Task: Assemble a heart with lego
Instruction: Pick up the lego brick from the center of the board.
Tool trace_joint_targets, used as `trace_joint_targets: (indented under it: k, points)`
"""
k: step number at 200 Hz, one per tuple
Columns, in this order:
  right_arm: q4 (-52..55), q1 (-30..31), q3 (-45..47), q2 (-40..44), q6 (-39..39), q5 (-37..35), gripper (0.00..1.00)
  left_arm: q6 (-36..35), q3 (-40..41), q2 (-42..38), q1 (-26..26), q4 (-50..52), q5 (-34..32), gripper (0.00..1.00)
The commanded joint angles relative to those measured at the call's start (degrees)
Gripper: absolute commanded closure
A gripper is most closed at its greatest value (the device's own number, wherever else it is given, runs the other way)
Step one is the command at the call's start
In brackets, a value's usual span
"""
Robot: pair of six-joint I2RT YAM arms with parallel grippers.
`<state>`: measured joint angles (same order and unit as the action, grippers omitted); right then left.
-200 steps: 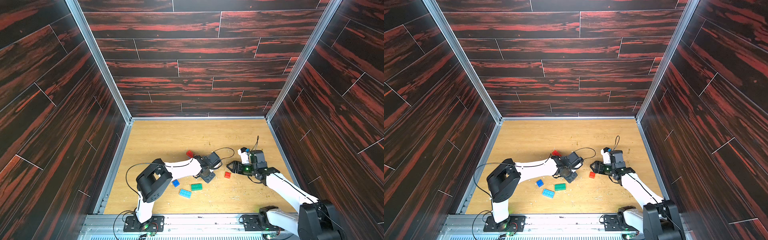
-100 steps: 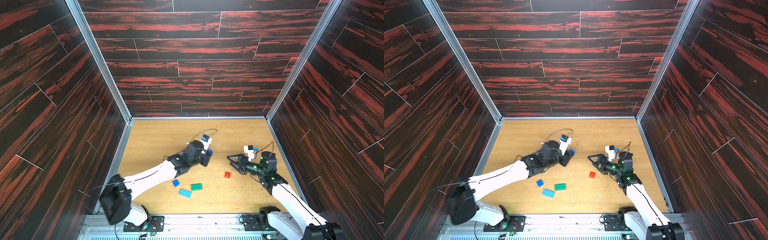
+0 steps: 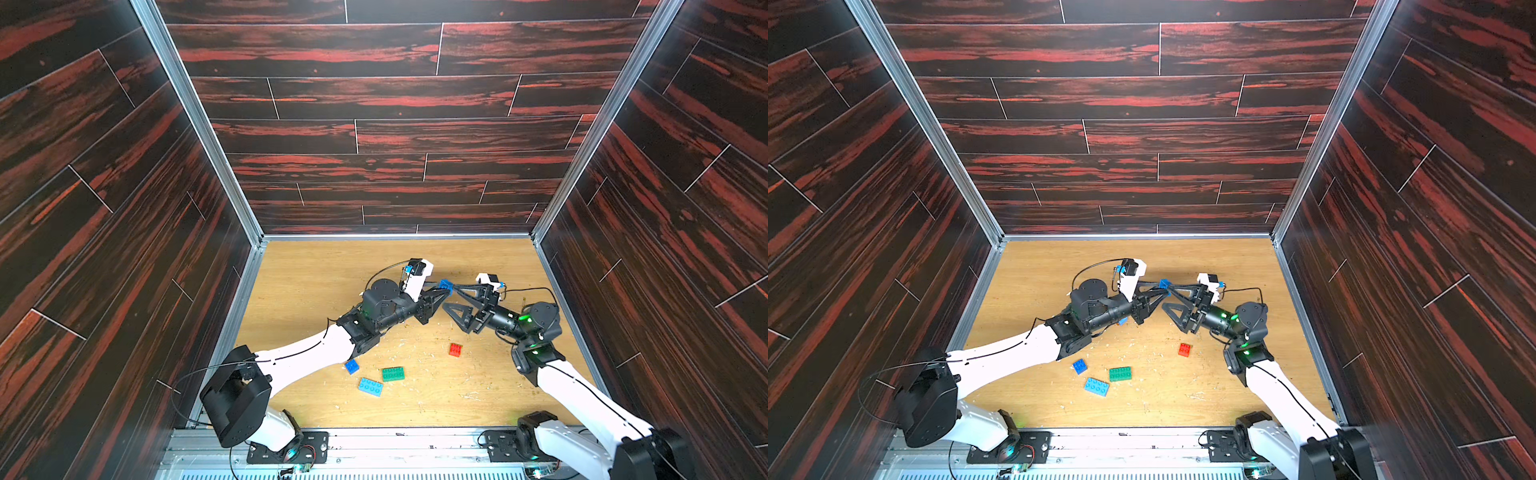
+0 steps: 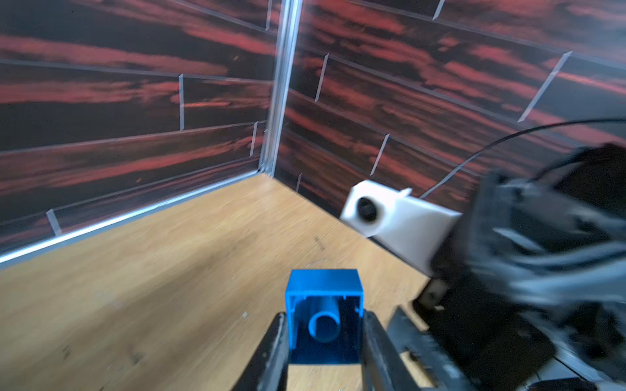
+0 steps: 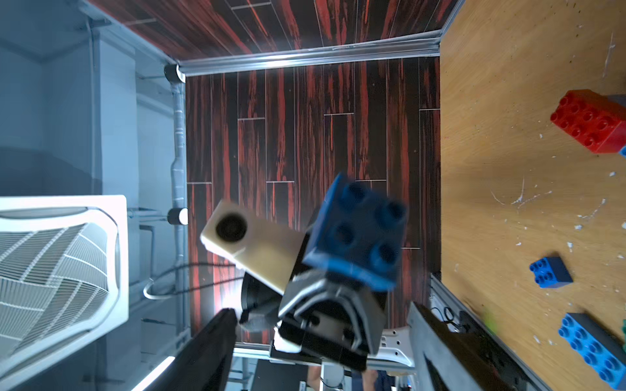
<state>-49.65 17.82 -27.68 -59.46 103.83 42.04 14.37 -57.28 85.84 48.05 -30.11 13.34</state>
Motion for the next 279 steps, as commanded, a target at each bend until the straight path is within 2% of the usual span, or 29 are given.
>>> trace_joint_targets:
  k: [1, 21, 72, 93, 104, 154, 218, 235, 251, 263, 279]
  points:
    - [-6.16, 0.49, 0.27, -0.43, 5.07, -2.93, 0.18, -1.14, 1.17, -1.88, 0.20, -2.77, 4.37, 0.66]
    - [-5.90, 0.66, -0.34, -0.94, 5.82, -3.81, 0.19, -1.61, 1.90, -2.73, 0.19, -2.68, 5.86, 0.66]
    - [-3.34, 0.71, -0.47, -0.93, 5.56, -4.29, 0.35, -3.58, 2.43, -5.04, 0.19, 0.13, 8.95, 0.67]
    - [-3.27, 0.79, -1.97, -2.19, 4.85, -3.15, 0.36, -3.56, 2.46, -5.58, 0.22, 0.40, 10.28, 0.67]
    - [-4.01, 0.81, -2.05, -2.68, 5.17, -3.06, 0.41, -3.46, 2.37, -5.76, 0.19, 0.62, 10.99, 0.68]
    - [-3.37, 0.96, -1.85, -1.78, 5.12, -3.80, 0.60, -6.56, 2.52, -6.91, 0.20, 3.48, 9.21, 0.68]
    - [-4.21, 1.15, -2.46, -1.84, 4.90, -3.55, 0.73, -9.72, 2.13, -7.03, 0.24, 6.07, 6.19, 0.68]
    - [-3.81, 1.10, -2.54, -1.62, 4.13, -3.87, 0.76, -10.62, 2.10, -7.17, 0.20, 6.98, 5.09, 0.60]
    - [-0.94, 0.92, -3.88, -1.60, 0.75, -3.98, 0.77, -11.20, 2.25, -7.42, 0.24, 7.73, 4.26, 0.48]
    - [4.14, 0.92, -6.05, -1.87, -4.23, -3.81, 0.77, -11.29, 2.33, -8.06, 0.20, 8.57, 3.46, 0.34]
    - [14.85, 0.83, -10.39, -2.95, -15.33, -3.76, 0.77, -11.13, 3.35, -10.17, 0.11, 10.89, 2.34, 0.28]
